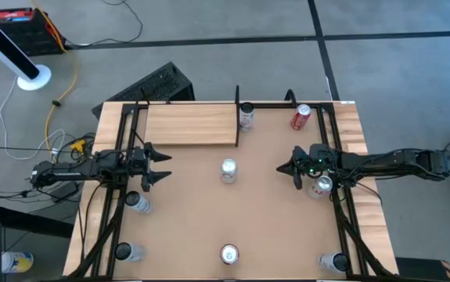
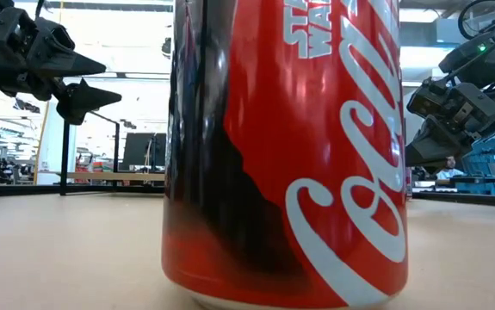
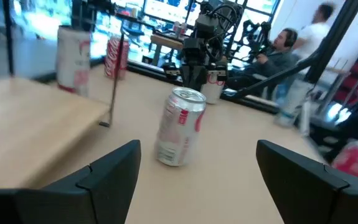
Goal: Place canned beverage on shelf
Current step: Put the left silver and red soda can on the shelf
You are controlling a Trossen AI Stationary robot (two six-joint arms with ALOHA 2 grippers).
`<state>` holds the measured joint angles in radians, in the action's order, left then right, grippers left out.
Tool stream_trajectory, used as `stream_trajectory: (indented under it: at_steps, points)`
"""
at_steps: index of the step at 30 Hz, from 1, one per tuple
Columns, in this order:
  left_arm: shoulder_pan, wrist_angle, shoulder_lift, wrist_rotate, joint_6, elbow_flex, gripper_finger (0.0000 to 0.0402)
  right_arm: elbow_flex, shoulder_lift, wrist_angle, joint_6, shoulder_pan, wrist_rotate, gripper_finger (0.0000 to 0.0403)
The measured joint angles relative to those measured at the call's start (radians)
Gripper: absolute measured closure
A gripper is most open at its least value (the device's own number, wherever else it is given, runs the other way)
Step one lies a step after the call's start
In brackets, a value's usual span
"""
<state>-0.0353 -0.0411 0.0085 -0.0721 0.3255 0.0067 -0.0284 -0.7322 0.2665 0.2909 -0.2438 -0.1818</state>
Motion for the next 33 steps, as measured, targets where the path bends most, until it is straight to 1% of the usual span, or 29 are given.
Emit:
stream_trajectory:
  at_steps: [3, 6, 11, 13, 17, 20, 22, 25, 30, 31, 33]
  points:
    - [0.0, 0.009, 0.0, 0.047, 0.141, 0.0, 0.0098, 0.0, 0.0, 0.002, -0.004, 0.0, 0.0, 0.037]
    - [0.0, 0.009, 0.0, 0.056, 0.212, 0.0, 0.0098, 0.0, 0.0, 0.032, -0.01, -0.001, 0.005, 0.037]
    - [0.0, 0.002, 0.0, 0.005, 0.222, 0.0, 0.0098, 0.0, 0.0, 0.147, 0.008, -0.001, 0.032, 0.037]
    - [0.0, -0.002, 0.0, -0.022, 0.222, 0.0, 0.0098, 0.0, 0.0, 0.231, 0.047, -0.001, 0.061, 0.037]
    - [0.0, -0.009, 0.0, -0.064, 0.234, 0.0, 0.0098, -0.002, 0.0, 0.423, 0.052, -0.001, 0.08, 0.037]
    - [0.0, -0.01, 0.0, -0.072, 0.236, 0.0, 0.0098, -0.048, 0.0, 0.47, 0.05, 0.0, 0.079, 0.037]
    - [0.0, -0.013, 0.0, -0.087, 0.236, 0.0, 0.0098, -0.102, -0.001, 0.456, 0.042, 0.006, 0.079, 0.037]
    - [0.0, -0.017, 0.0, -0.104, 0.227, 0.0, 0.0098, -0.204, -0.039, 0.417, -0.039, 0.038, 0.078, 0.037]
    - [0.0, -0.071, 0.0, -0.166, 0.205, 0.0, 0.0098, -0.397, -0.143, 0.239, -0.228, 0.144, 0.078, 0.0361]
    - [-0.001, -0.091, 0.0, -0.172, 0.18, 0.0, 0.0098, -0.435, -0.165, 0.195, -0.26, 0.164, 0.078, 0.0357]
    - [0.0, -0.144, 0.0, -0.177, 0.085, 0.0, 0.0098, -0.503, -0.21, 0.116, -0.307, 0.201, 0.078, 0.0346]
